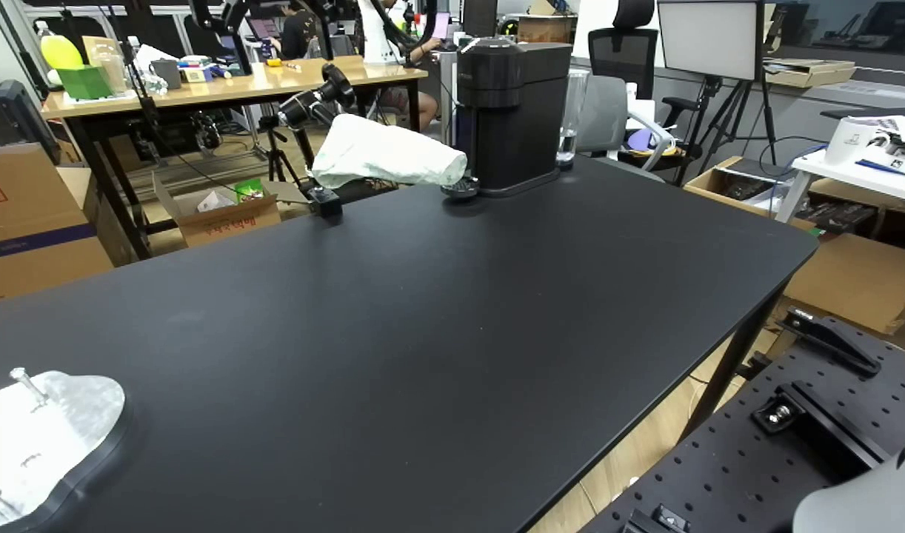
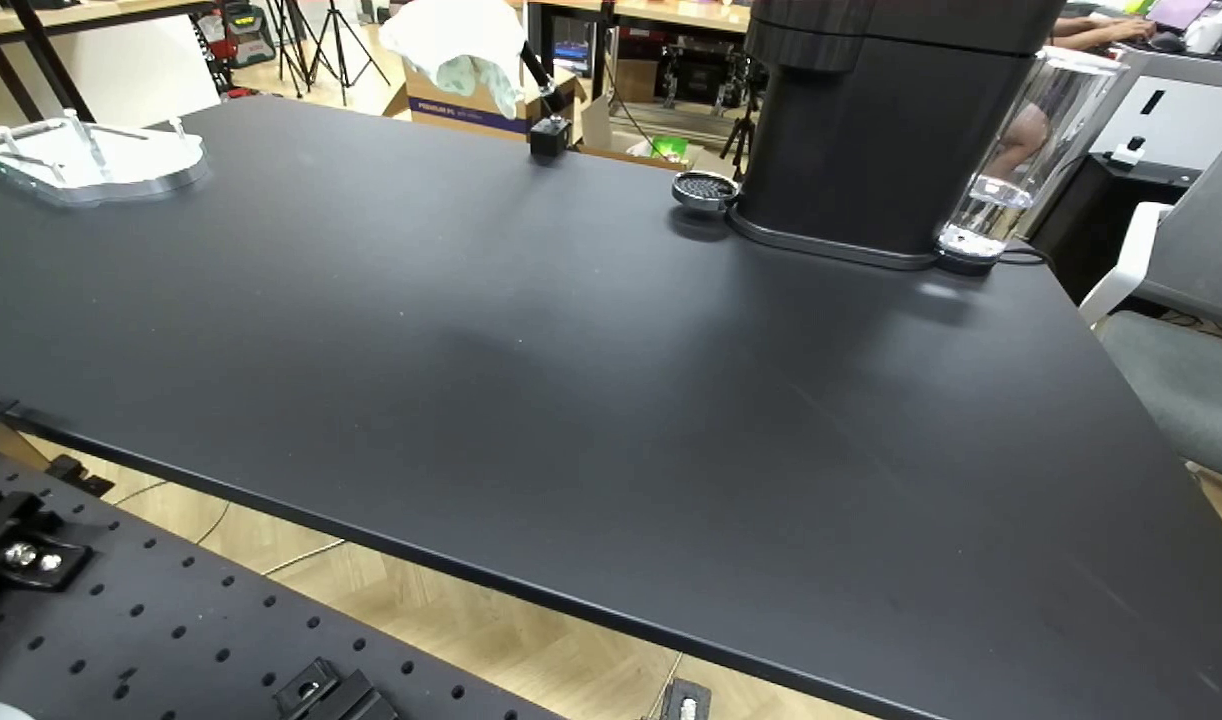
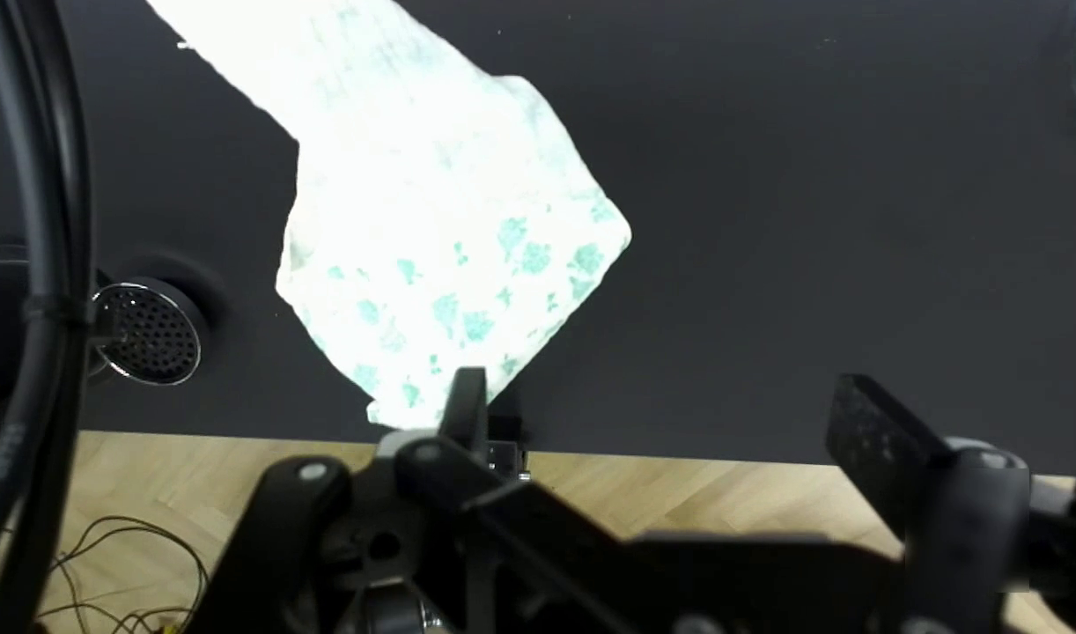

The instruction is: Put the cloth on the black rod

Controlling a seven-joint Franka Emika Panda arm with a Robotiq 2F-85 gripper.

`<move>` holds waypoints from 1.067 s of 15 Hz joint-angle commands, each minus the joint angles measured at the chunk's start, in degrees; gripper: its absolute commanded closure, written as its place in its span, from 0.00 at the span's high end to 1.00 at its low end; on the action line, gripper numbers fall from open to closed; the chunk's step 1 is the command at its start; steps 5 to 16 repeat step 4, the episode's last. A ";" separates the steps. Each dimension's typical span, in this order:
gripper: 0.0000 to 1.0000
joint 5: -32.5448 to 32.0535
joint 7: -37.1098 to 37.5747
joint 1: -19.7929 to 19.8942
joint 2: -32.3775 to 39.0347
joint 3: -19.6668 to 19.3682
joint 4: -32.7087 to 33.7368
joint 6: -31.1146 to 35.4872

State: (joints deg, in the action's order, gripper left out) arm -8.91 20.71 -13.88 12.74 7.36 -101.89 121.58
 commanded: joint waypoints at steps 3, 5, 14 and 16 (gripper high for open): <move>1.00 1.71 -0.84 0.94 -8.91 0.51 -4.23 -6.27; 1.00 1.47 0.12 1.10 -9.97 0.40 -4.59 -8.37; 1.00 1.47 0.12 1.10 -9.97 0.40 -4.59 -8.37; 1.00 1.47 0.12 1.10 -9.97 0.40 -4.59 -8.37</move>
